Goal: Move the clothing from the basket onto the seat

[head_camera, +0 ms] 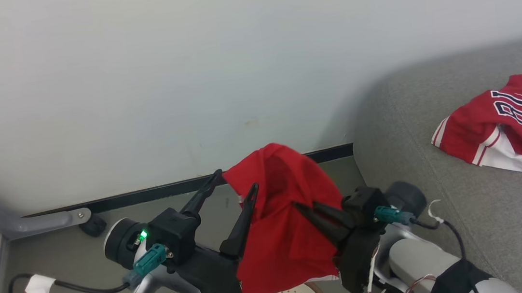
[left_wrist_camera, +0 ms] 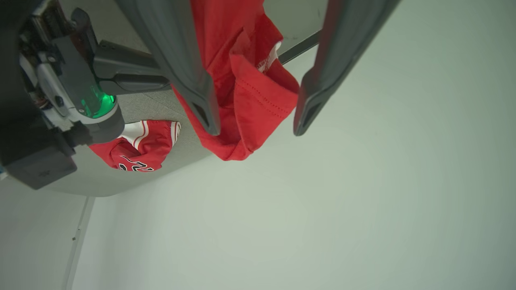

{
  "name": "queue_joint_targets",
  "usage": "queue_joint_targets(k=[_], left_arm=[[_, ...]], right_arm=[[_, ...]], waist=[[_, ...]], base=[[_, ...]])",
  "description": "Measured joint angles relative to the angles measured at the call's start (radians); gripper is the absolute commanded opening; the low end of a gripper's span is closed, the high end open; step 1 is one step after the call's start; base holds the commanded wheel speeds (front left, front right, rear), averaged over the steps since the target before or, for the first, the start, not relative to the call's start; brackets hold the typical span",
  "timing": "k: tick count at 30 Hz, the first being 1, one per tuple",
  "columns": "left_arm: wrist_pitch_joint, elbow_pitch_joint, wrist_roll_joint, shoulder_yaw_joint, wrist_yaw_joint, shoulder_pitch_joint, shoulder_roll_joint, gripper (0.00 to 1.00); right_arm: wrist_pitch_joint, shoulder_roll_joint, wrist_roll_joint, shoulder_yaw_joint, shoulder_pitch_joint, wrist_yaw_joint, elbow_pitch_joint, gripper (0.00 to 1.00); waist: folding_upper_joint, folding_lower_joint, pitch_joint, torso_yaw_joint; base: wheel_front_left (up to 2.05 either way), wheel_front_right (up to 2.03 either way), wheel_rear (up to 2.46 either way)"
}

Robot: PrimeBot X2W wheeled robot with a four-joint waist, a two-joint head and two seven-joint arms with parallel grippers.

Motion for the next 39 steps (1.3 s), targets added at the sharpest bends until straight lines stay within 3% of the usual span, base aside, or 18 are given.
queue_joint_targets(k=[16, 22, 39], left_arm=[[-0.028, -0.006, -0.013, -0.023, -0.010, 0.058, 0.001, 1.00], [-0.029, -0.030, -0.013, -0.054, -0.018, 0.081, 0.000, 1.00], [-0.030, -0.065, -0.005, -0.108, -0.027, 0.099, -0.022, 1.00]], right_arm=[[0.000, -0.179, 0.011, -0.162, 0.003, -0.003, -0.101, 0.00], [0.000, -0.247, -0.007, -0.207, 0.025, -0.025, -0.149, 0.00], [0.000, -0.333, -0.034, -0.300, 0.085, -0.072, -0.292, 0.00]], waist=[[0.0000, 0.0000, 0.008, -0.124], [0.0000, 0.0000, 0.009, -0.184], [0.0000, 0.0000, 0.021, -0.371]], base=[[0.00, 0.00, 0.00], [0.00, 0.00, 0.00], [0.00, 0.00, 0.00]])
